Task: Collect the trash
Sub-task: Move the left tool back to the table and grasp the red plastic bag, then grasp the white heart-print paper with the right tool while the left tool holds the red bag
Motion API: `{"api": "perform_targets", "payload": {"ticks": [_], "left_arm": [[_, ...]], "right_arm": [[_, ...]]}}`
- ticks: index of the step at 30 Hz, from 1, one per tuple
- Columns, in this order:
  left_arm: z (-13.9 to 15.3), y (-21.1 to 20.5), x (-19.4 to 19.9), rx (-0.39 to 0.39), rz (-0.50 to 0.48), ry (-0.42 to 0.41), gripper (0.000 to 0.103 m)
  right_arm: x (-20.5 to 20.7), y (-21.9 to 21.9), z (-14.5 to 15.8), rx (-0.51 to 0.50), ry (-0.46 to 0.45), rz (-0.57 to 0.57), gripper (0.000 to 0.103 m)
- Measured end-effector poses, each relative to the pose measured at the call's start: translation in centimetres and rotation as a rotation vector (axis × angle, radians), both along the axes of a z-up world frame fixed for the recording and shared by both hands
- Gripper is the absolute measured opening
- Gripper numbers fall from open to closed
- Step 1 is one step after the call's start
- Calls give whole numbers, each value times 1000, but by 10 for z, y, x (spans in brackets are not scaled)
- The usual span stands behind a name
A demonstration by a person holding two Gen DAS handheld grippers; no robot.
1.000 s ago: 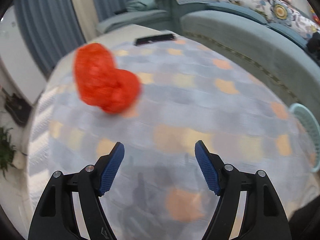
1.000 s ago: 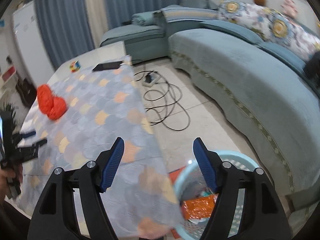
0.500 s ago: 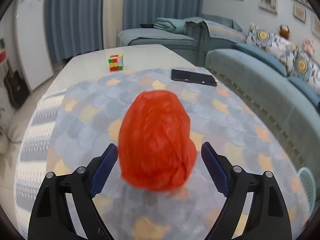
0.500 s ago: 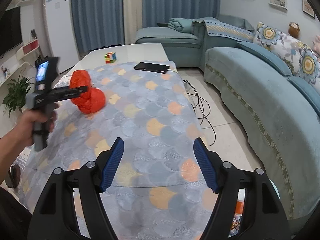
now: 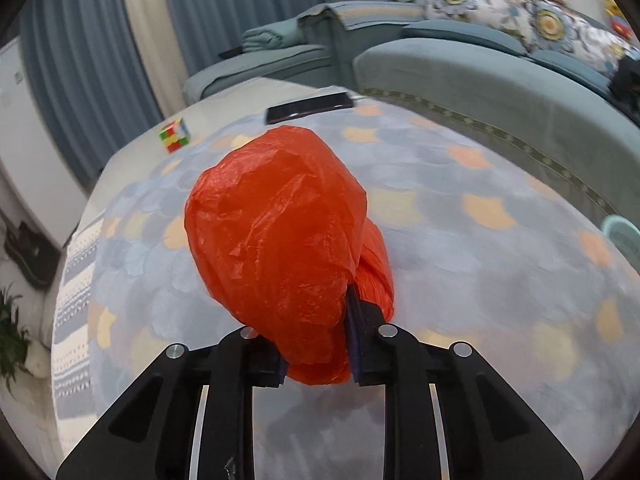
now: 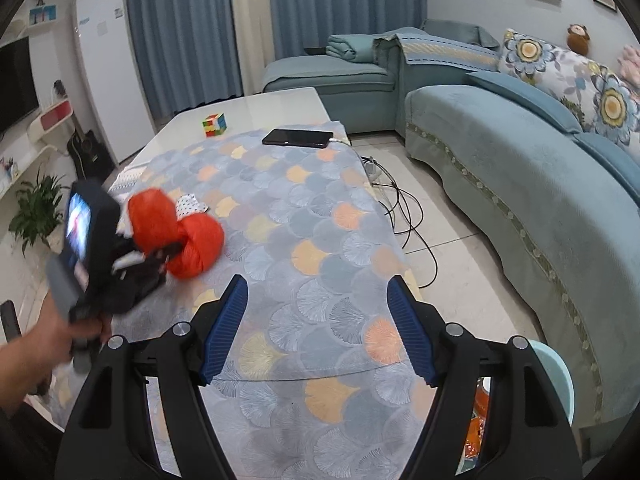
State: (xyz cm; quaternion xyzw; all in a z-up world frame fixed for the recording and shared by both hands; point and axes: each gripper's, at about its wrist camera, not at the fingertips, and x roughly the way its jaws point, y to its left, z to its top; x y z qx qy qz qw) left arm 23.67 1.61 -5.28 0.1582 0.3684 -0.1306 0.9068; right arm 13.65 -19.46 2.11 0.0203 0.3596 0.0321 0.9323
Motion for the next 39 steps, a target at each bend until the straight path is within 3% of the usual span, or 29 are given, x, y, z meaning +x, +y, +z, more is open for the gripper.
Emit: {"api": "perform_targets", "payload": {"ticks": [7, 11, 14, 17, 19, 22, 25, 31, 35, 39], "left_arm": [[32, -5, -53, -121, 14, 31, 20], [38, 5, -70, -107, 49, 58, 20], [40, 28, -70, -88, 107, 77, 21], [27, 66, -56, -103, 234, 128, 21], [20, 86, -50, -134, 287, 158, 22], [12, 102, -49, -122, 329, 161, 22], [4, 110, -53, -98, 340, 134, 24], [-9, 118, -64, -129, 363, 19, 29], [-19, 120, -68, -122, 379, -38, 31], [-21, 126, -64, -142, 408, -28, 32]], "right_arm": [[-9, -15, -3, -26, 17, -34, 68], [-11, -31, -8, 0, 34, -63, 68], [-2, -37, -20, 46, 80, -54, 71], [11, -27, -31, 73, 110, -25, 71], [23, -14, -40, 115, 138, 8, 71], [38, 16, -46, 138, 154, 67, 71], [46, 53, -47, 76, 141, 129, 71], [53, 111, -42, -55, 42, 195, 71], [68, 128, -44, -26, 4, 210, 71], [102, 141, -68, 22, 57, 210, 71]]}}
